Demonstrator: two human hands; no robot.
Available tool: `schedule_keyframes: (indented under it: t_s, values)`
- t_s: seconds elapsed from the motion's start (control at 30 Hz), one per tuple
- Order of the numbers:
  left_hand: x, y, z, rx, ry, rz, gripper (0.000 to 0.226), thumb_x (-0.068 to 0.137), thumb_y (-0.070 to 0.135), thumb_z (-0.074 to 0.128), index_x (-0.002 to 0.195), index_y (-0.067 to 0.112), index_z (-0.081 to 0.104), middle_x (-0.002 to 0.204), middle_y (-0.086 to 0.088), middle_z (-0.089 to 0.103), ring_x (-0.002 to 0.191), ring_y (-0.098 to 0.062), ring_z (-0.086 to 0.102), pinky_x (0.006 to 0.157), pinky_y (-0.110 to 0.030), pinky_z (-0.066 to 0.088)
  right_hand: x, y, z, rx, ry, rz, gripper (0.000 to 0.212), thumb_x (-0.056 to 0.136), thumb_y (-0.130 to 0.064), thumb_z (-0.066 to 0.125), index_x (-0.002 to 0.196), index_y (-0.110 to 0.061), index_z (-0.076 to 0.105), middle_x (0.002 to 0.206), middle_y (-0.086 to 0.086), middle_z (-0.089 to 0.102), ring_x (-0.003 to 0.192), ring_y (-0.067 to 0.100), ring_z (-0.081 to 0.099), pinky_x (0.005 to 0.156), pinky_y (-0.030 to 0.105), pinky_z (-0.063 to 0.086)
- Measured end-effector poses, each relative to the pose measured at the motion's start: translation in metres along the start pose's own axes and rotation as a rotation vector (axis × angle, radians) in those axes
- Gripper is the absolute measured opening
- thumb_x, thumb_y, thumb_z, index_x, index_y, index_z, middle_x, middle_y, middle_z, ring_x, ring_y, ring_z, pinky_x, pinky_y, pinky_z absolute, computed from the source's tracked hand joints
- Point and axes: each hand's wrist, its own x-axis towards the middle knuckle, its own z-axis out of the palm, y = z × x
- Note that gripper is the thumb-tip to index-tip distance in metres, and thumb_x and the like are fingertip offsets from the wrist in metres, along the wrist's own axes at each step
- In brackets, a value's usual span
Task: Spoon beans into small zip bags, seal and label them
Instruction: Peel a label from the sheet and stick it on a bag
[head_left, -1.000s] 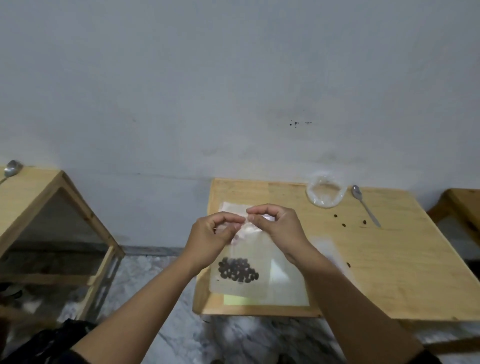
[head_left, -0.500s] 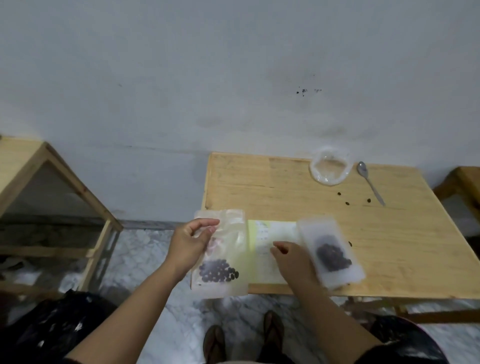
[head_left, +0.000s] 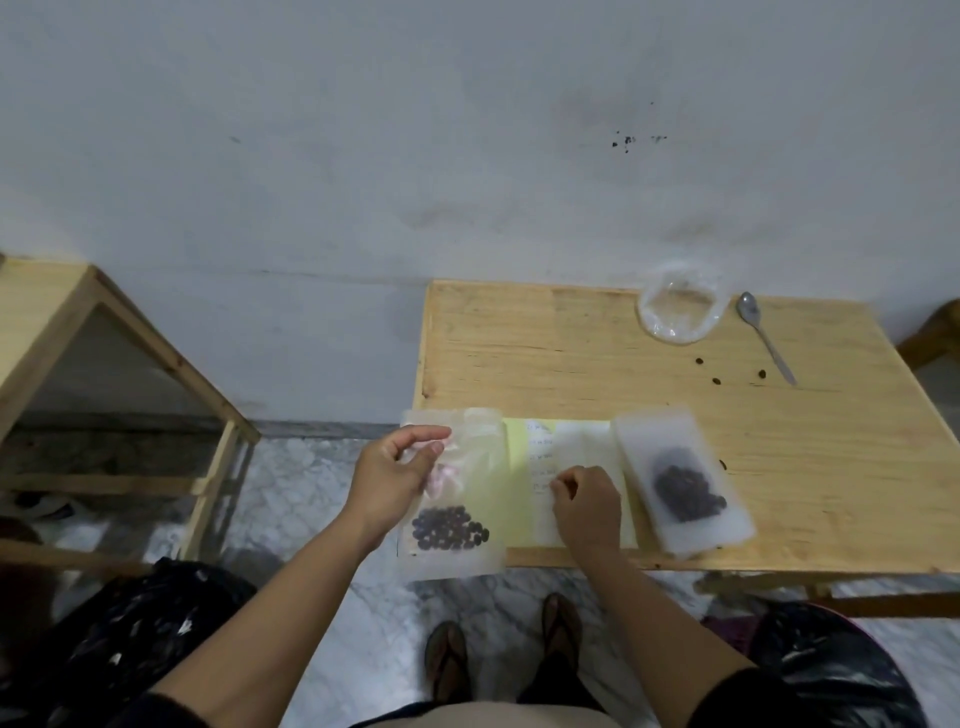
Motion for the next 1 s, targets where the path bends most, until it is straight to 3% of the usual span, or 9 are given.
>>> schedule_keyframes:
  t_s: [0.2, 0.37, 0.43, 0.5, 0.57, 0.63, 0.73, 0.93, 1.0]
  values:
    - [0.004, 0.009, 0.001, -0.023, 0.001, 0.008, 0.020, 0.088, 0.022, 0.066, 0.086, 0.041, 0.073, 0.087, 0.021, 0.070, 0.099, -0.010, 0.060, 0.090, -0.031, 0.049, -0.001, -0.009, -0.008, 0.002, -0.157, 0.007, 0.021, 0.094, -0.008, 0.041, 0.075, -0.016, 0.041, 0.072, -0.001, 0.050, 0.066, 0.015, 0.047, 0.053, 0.024, 0.036]
    - [0.008, 0.023, 0.006, -0.053, 0.001, 0.054, 0.019, 0.087, 0.024, 0.067, 0.088, 0.041, 0.073, 0.096, 0.018, 0.071, 0.105, -0.010, 0.061, 0.093, -0.033, 0.050, 0.004, -0.037, -0.042, 0.232, -0.122, 0.064, 0.013, 0.094, -0.012, 0.046, 0.087, -0.007, 0.055, 0.086, 0.009, 0.062, 0.083, 0.027, 0.059, 0.078, 0.041, 0.049]
    - [0.010, 0.030, 0.010, -0.058, -0.006, 0.081, 0.018, 0.087, 0.024, 0.067, 0.089, 0.040, 0.073, 0.095, 0.020, 0.071, 0.105, -0.009, 0.061, 0.094, -0.034, 0.050, 0.007, -0.062, -0.060, 0.338, -0.071, -0.003, 0.014, 0.090, -0.014, 0.048, 0.083, -0.008, 0.059, 0.079, 0.008, 0.061, 0.075, 0.023, 0.057, 0.072, 0.038, 0.050]
    - [0.012, 0.040, 0.014, -0.064, -0.012, 0.110, 0.018, 0.086, 0.023, 0.067, 0.090, 0.039, 0.073, 0.089, 0.020, 0.071, 0.099, -0.007, 0.062, 0.094, -0.033, 0.050, 0.006, -0.090, -0.076, 0.441, -0.121, -0.111, 0.013, 0.088, -0.014, 0.052, 0.079, -0.010, 0.060, 0.071, 0.005, 0.058, 0.065, 0.015, 0.052, 0.063, 0.030, 0.046]
    - [0.015, 0.050, 0.018, -0.065, -0.023, 0.151, 0.019, 0.087, 0.022, 0.066, 0.091, 0.039, 0.073, 0.077, 0.020, 0.069, 0.085, -0.005, 0.061, 0.090, -0.030, 0.050, 0.004, -0.112, -0.084, 0.420, -0.159, -0.233, 0.010, 0.087, -0.012, 0.057, 0.077, -0.013, 0.061, 0.064, -0.005, 0.056, 0.058, 0.002, 0.049, 0.058, 0.015, 0.041]
    - [0.016, 0.061, 0.020, -0.069, -0.036, 0.197, 0.022, 0.088, 0.021, 0.064, 0.092, 0.040, 0.072, 0.079, 0.020, 0.069, 0.084, -0.001, 0.060, 0.086, -0.023, 0.046, 0.002, -0.125, -0.086, 0.354, -0.123, -0.304, 0.011, 0.087, -0.011, 0.060, 0.077, -0.015, 0.062, 0.060, -0.012, 0.054, 0.056, -0.007, 0.051, 0.055, 0.006, 0.038]
    - [0.016, 0.074, 0.020, -0.083, -0.049, 0.245, 0.025, 0.090, 0.019, 0.061, 0.093, 0.042, 0.071, 0.100, 0.021, 0.069, 0.099, 0.006, 0.059, 0.085, -0.015, 0.042, 0.003, -0.134, -0.088, 0.302, -0.059, -0.337, 0.011, 0.088, -0.011, 0.060, 0.078, -0.016, 0.062, 0.061, -0.014, 0.054, 0.057, -0.009, 0.051, 0.056, 0.004, 0.037]
    - [0.012, 0.086, 0.017, -0.135, -0.050, 0.257, 0.024, 0.094, 0.020, 0.056, 0.094, 0.038, 0.072, 0.088, 0.023, 0.070, 0.082, 0.009, 0.060, 0.070, -0.006, 0.042, 0.005, -0.143, -0.090, 0.217, 0.022, -0.367, 0.011, 0.088, -0.014, 0.060, 0.077, -0.017, 0.060, 0.061, -0.015, 0.051, 0.057, -0.003, 0.048, 0.058, 0.004, 0.037]
    - [0.011, 0.089, 0.017, -0.148, -0.053, 0.261, 0.021, 0.093, 0.021, 0.057, 0.096, 0.036, 0.072, 0.095, 0.022, 0.070, 0.090, 0.007, 0.061, 0.074, -0.010, 0.043, 0.004, -0.144, -0.089, 0.175, 0.033, -0.378, 0.010, 0.088, -0.016, 0.059, 0.078, -0.016, 0.061, 0.061, -0.015, 0.050, 0.058, -0.001, 0.048, 0.057, 0.007, 0.037]
